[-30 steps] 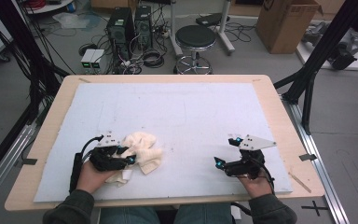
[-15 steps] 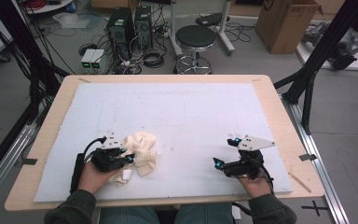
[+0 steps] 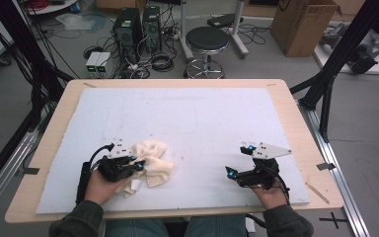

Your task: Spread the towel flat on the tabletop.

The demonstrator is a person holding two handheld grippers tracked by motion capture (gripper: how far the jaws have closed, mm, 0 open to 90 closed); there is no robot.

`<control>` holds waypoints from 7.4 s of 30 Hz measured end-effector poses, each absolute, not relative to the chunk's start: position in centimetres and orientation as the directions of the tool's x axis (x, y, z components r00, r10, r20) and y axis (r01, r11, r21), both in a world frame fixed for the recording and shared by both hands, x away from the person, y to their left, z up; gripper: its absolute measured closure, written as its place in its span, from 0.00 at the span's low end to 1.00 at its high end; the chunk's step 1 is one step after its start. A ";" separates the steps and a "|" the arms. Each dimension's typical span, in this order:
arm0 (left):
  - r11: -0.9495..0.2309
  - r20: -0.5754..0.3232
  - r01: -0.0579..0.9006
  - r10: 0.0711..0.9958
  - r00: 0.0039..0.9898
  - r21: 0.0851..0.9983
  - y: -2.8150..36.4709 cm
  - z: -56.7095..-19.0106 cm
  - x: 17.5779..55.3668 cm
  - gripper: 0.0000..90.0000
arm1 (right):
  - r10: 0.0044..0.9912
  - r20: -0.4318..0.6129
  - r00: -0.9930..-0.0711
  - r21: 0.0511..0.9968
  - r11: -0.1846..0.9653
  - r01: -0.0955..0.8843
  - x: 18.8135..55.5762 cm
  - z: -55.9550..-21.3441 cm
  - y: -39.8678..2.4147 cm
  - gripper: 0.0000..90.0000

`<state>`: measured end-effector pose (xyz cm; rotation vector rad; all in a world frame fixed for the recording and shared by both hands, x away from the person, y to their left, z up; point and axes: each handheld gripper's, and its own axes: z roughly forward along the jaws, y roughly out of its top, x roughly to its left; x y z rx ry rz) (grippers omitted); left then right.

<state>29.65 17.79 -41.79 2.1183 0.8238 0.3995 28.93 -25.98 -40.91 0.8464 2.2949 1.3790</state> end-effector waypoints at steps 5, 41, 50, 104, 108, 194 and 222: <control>-0.463 0.000 0.393 0.647 0.762 0.794 16.5 -40.9 30.2 0.91 | 0.642 0.020 -0.767 0.886 0.344 0.312 28.9 -40.8 -26.2 0.11; -0.489 -0.093 0.399 0.537 0.838 0.776 7.5 -41.1 39.2 0.86 | 0.634 0.033 -0.772 0.895 0.326 0.305 29.2 -40.8 -26.6 0.11; -0.389 -0.117 0.393 0.570 0.813 0.833 8.7 -39.8 39.2 0.52 | 0.625 0.032 -0.780 0.890 0.338 0.307 29.4 -40.9 -26.4 0.11; -0.530 -0.076 0.365 0.489 0.869 0.765 11.0 -44.2 31.4 0.72 | 0.375 0.034 -0.927 0.717 0.637 0.283 33.8 -43.9 -14.9 0.73; -0.535 -0.057 0.357 0.498 0.866 0.766 10.8 -44.3 31.4 0.78 | 0.379 0.028 -0.925 0.718 0.637 0.282 33.8 -44.0 -14.9 0.79; -0.349 -0.092 0.363 0.600 0.795 0.864 20.2 -41.1 29.5 0.62 | 0.413 0.082 -0.907 0.793 0.524 0.310 35.4 -40.1 -19.8 0.75; -0.454 -0.083 0.445 0.622 0.778 0.772 19.9 -44.4 30.5 0.73 | 0.420 0.105 -0.902 0.712 0.601 0.362 35.8 -41.3 -19.4 0.96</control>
